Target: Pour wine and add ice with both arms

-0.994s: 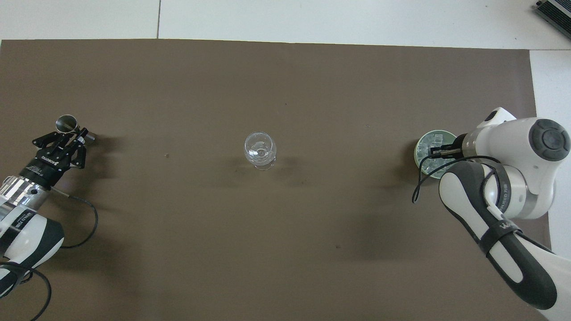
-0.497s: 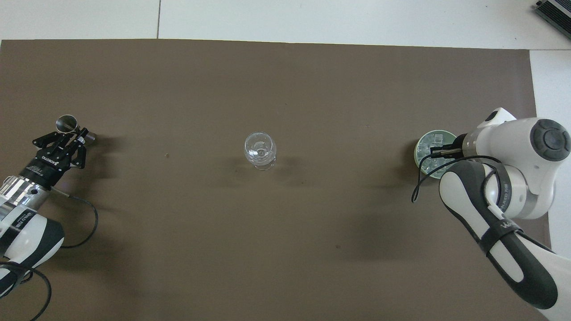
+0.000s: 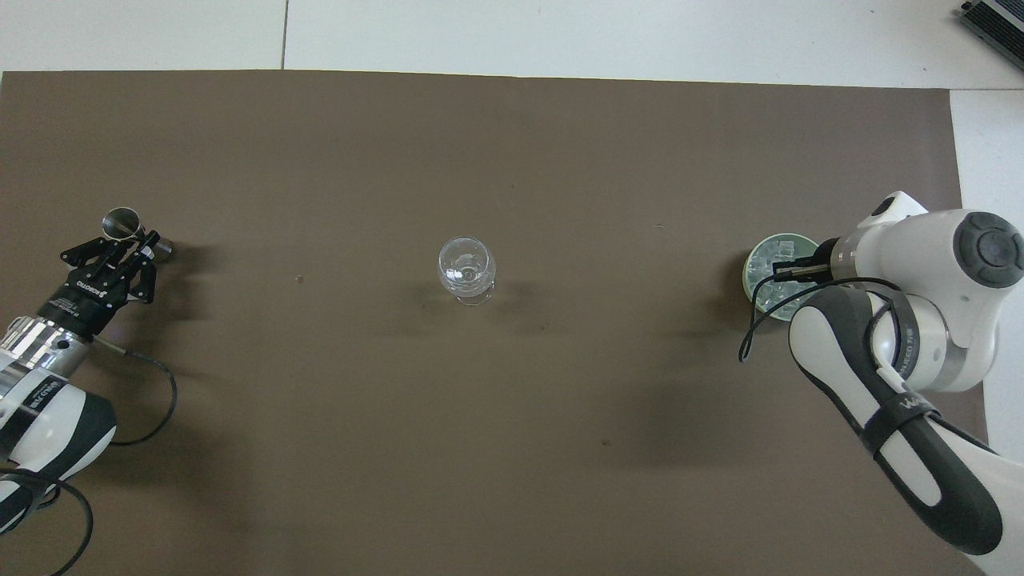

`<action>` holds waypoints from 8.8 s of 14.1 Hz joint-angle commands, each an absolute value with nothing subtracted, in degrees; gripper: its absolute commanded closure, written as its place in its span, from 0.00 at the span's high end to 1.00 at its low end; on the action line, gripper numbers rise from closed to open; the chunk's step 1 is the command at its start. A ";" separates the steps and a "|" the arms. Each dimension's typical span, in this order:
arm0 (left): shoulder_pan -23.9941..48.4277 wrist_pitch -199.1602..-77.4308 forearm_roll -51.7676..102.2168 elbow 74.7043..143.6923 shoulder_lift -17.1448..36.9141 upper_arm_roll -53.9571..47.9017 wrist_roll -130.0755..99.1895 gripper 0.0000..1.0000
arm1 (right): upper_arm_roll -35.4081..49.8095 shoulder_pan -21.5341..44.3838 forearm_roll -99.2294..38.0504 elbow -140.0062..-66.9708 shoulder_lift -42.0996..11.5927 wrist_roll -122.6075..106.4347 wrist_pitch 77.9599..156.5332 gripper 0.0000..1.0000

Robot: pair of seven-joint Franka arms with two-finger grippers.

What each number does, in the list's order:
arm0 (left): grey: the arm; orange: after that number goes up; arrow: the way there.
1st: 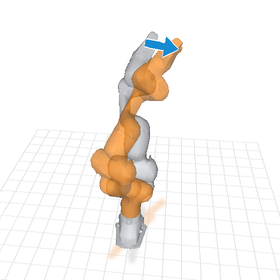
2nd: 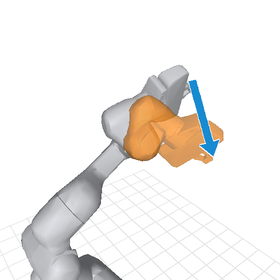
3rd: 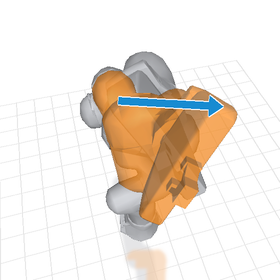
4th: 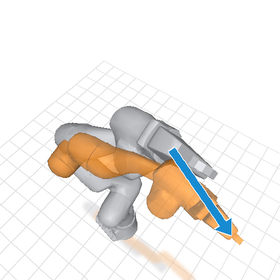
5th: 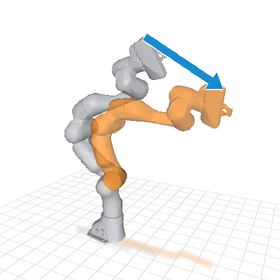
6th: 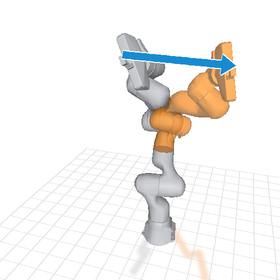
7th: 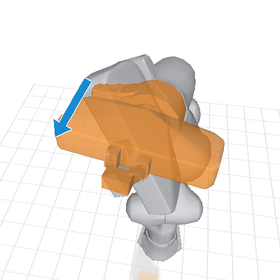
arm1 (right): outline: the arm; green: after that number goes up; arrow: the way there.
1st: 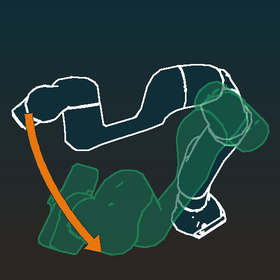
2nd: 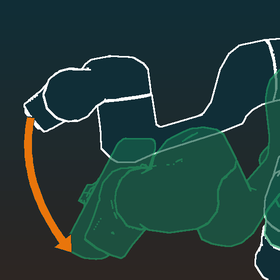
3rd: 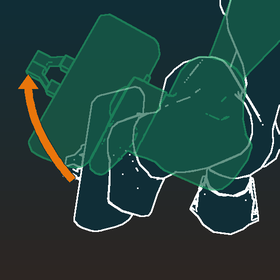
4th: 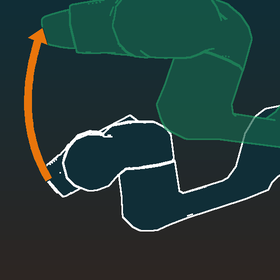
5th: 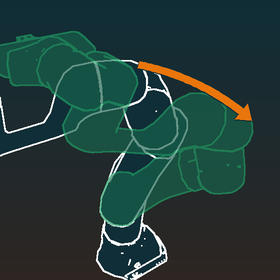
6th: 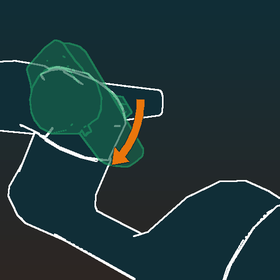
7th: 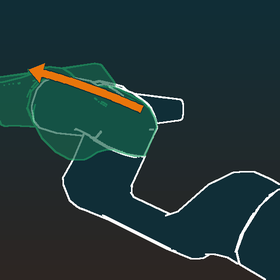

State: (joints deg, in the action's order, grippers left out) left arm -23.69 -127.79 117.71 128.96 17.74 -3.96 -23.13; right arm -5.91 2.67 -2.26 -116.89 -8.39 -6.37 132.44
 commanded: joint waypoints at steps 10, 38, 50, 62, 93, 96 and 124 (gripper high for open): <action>-23.47 -127.53 118.48 127.79 18.98 -3.60 -23.73 0.39 | 1.22 2.99 -3.60 -104.86 -2.81 10.17 117.34 0.00; -24.87 -124.71 118.21 129.28 15.74 -3.43 -25.05 1.00 | 31.29 6.33 9.04 -97.73 -16.26 61.78 139.57 0.00; -17.94 -137.62 118.13 132.10 3.53 -3.69 -32.34 1.00 | 31.99 7.03 12.48 -97.65 -18.46 63.45 143.17 0.04; -8.53 -144.68 76.95 122.71 -3.08 -4.31 -40.17 1.00 | 31.99 7.03 12.57 -97.73 -18.54 64.34 143.17 0.51; -0.44 -91.76 -2.72 88.15 -2.64 -6.42 -3.52 1.00 | 0.98 6.24 0.27 -96.07 0.00 22.07 105.13 1.00; -0.53 -91.58 -2.55 88.07 -2.64 -6.59 -3.43 1.00 | -1.31 5.80 0.26 -95.01 0.00 17.51 103.02 1.00; 4.31 -85.87 0.09 89.12 -4.04 -2.90 1.14 1.00 | -4.92 3.95 0.09 -92.20 4.22 7.38 87.98 1.00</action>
